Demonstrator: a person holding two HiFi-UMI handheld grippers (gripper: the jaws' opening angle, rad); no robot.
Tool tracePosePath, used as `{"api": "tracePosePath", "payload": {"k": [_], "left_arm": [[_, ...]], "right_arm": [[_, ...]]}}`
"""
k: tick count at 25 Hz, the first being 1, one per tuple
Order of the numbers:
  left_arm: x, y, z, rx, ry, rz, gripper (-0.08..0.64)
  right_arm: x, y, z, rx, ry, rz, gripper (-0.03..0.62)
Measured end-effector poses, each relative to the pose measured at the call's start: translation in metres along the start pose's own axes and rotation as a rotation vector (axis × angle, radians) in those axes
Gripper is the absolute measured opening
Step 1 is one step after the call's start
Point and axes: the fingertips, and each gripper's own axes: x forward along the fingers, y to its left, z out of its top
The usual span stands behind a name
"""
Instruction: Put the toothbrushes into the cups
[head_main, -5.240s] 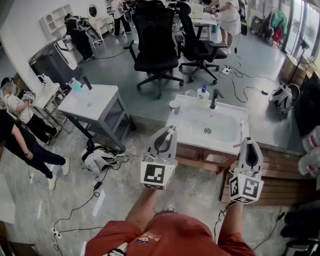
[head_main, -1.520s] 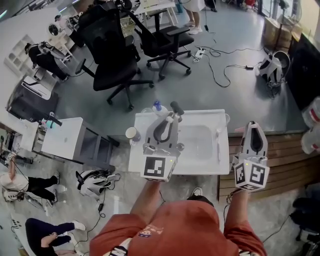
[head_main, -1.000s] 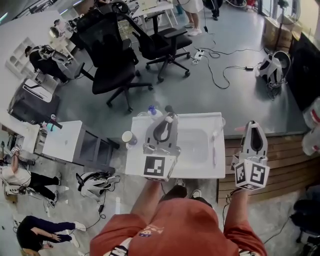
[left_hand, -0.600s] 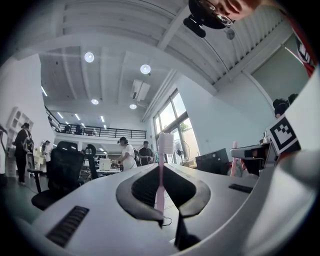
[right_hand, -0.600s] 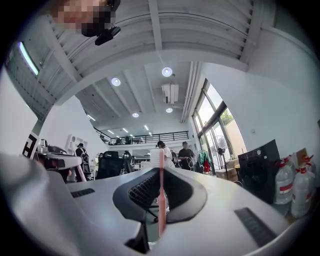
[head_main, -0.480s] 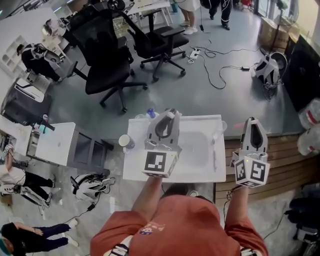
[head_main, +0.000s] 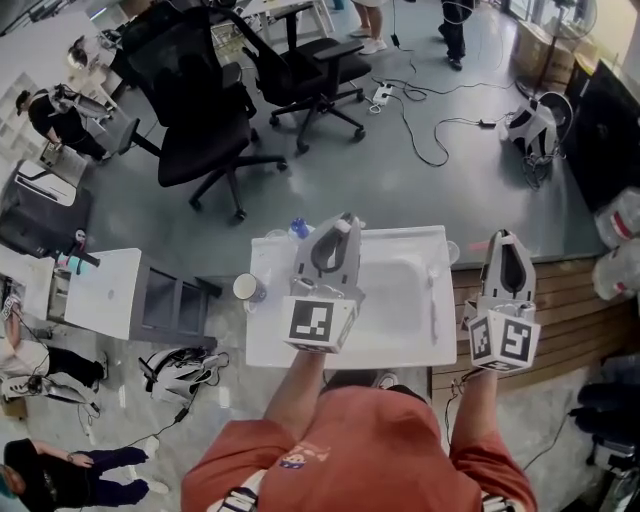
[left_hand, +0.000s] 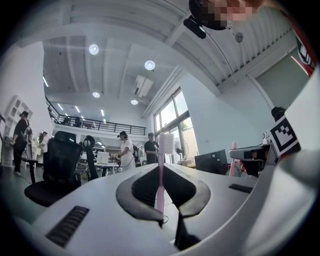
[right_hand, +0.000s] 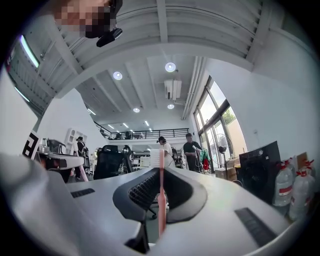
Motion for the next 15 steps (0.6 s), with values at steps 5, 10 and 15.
{"api": "tracePosePath", "payload": {"k": [5,10,15], "left_arm": [[0.014,0.002,-0.018,-0.019,0.028,-0.018,0.037],[0.028,0.0,-0.031,-0.038,0.038,-0.039,0.037],[0.038,-0.003,-0.05,-0.06,0.068,-0.058,0.037]], "right_arm": [[0.009,-0.006,-0.017,0.0,0.029,-0.02,0.028],[0.018,-0.01,-0.029,0.001,0.05,-0.033,0.028],[0.025,-0.013,-0.044,0.005,0.067,-0.033,0.028]]}}
